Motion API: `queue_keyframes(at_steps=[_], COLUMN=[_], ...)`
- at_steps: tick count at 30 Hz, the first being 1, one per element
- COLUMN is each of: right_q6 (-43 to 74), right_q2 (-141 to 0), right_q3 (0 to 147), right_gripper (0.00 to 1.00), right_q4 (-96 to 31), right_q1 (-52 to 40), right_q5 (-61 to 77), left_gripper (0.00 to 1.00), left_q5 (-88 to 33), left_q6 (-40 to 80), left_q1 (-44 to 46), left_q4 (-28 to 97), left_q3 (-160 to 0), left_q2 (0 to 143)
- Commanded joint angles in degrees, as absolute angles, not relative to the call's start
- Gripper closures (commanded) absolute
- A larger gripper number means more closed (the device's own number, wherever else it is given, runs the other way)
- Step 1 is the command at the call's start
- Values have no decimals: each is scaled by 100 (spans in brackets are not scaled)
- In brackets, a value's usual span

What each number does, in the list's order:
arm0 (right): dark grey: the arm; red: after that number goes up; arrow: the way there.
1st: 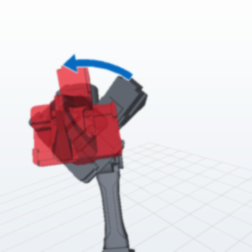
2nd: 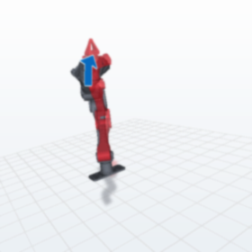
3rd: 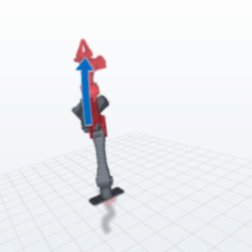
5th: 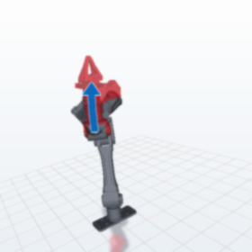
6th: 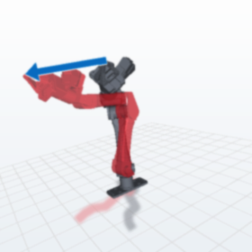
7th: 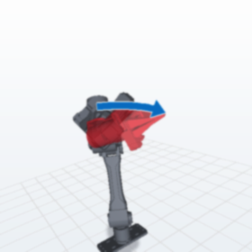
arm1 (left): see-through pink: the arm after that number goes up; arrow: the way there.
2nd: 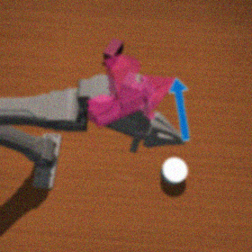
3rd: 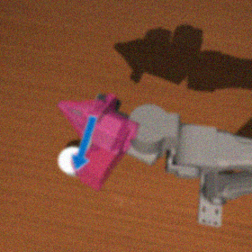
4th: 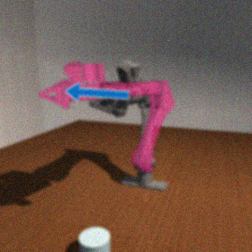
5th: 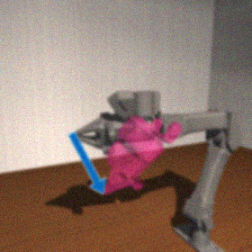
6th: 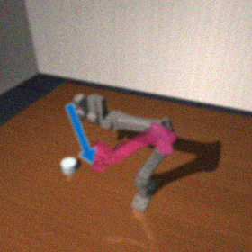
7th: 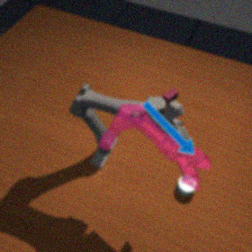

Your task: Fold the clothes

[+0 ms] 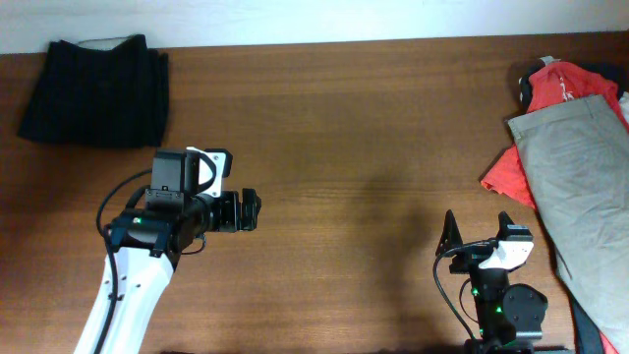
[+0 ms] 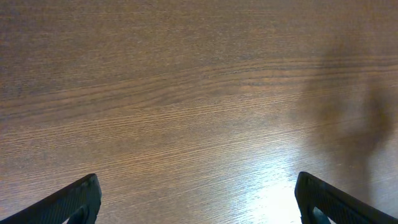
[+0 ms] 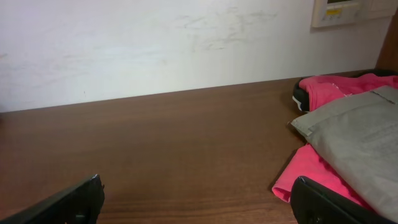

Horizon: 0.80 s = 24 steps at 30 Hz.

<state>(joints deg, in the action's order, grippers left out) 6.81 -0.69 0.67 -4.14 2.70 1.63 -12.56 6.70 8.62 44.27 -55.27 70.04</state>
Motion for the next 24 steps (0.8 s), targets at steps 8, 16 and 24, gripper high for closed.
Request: queue_keyframes(at_steps=[8,16,24], right_q6=[622,622,622], right_q2=[-19,-19,-19], right_q3=[32,32,32], right_gripper=[1,1,1], right_q4=[-425,-425,-425], right_q1=[309,309,309], right_q5=[276,279,279], left_gripper=[1,1,1], left_q5=[-1216,-1216,-1210], left_q6=[701,701,696], left_q1=[873,937,902], left_q4=[4626,4574,1684], left_q3=[-5511,-4991,-2025], left_q2=[7013,6838,3406])
